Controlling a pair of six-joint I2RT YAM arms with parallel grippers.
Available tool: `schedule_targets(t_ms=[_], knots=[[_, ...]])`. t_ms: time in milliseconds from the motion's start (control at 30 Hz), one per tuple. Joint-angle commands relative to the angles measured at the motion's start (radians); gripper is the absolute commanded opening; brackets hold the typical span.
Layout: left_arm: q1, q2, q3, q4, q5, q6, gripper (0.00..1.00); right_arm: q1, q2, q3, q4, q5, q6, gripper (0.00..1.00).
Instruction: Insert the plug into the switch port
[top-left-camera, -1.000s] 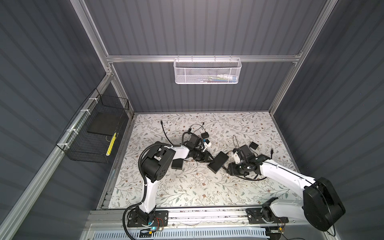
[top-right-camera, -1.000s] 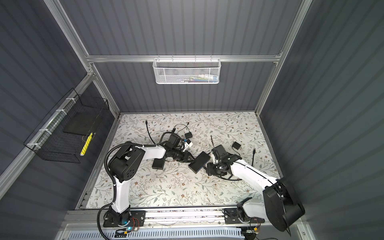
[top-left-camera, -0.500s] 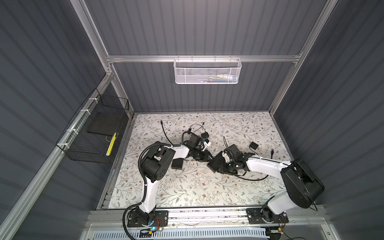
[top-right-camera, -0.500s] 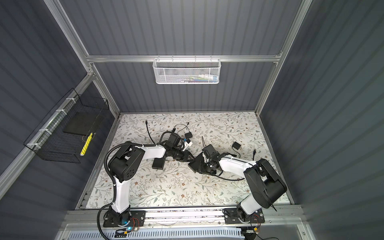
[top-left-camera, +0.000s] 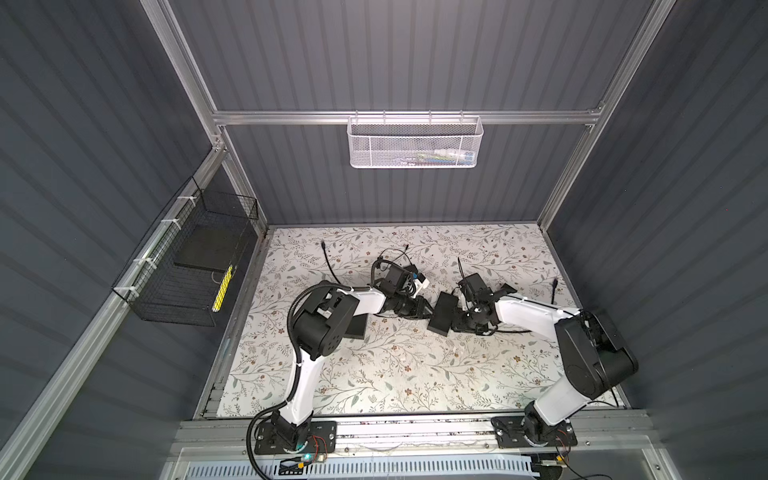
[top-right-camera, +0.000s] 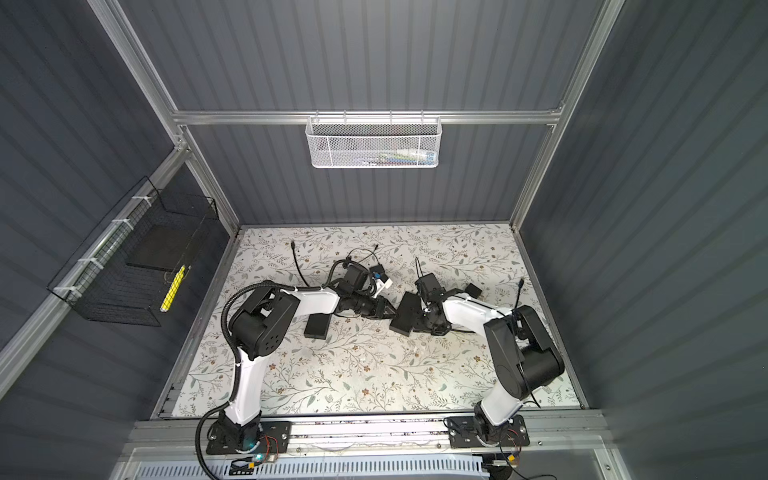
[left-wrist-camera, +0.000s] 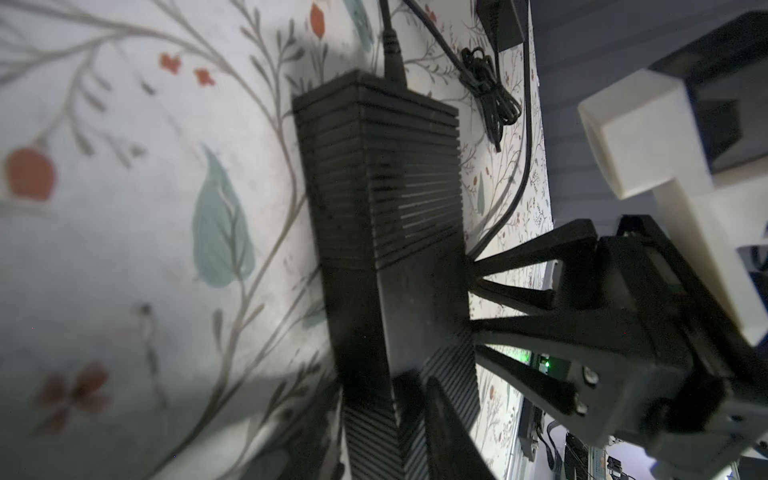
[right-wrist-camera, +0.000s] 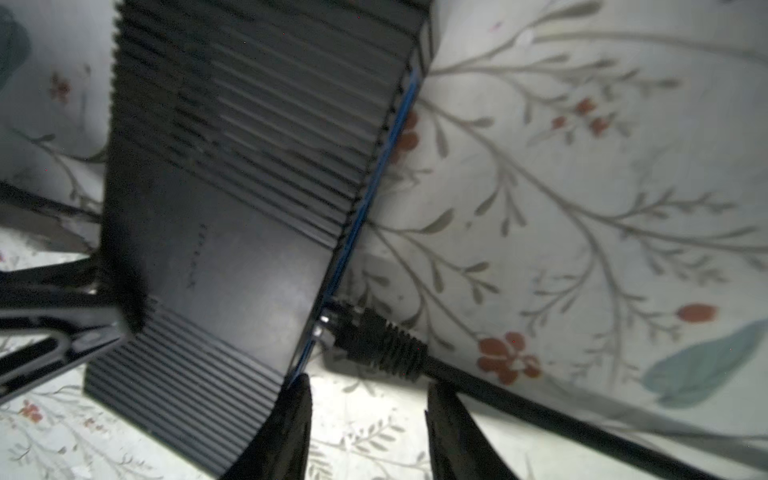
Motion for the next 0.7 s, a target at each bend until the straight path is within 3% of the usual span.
schedule_targets(t_ms=[0,300,667], knots=[[-0.030,0.060,0.053,-0.022,0.021,-0.016,0.32,-0.036,0.048,0.022,-0.020,0.005,-0.082,0.47],[-0.033,0.077,0.054,0.035,0.024,-0.056,0.31,-0.067,0.188,0.268,-0.120,-0.038,-0.200,0.47],[-0.036,0.096,0.080,0.059,0.028,-0.072,0.31,-0.097,0.265,0.359,-0.151,-0.032,-0.231,0.47]])
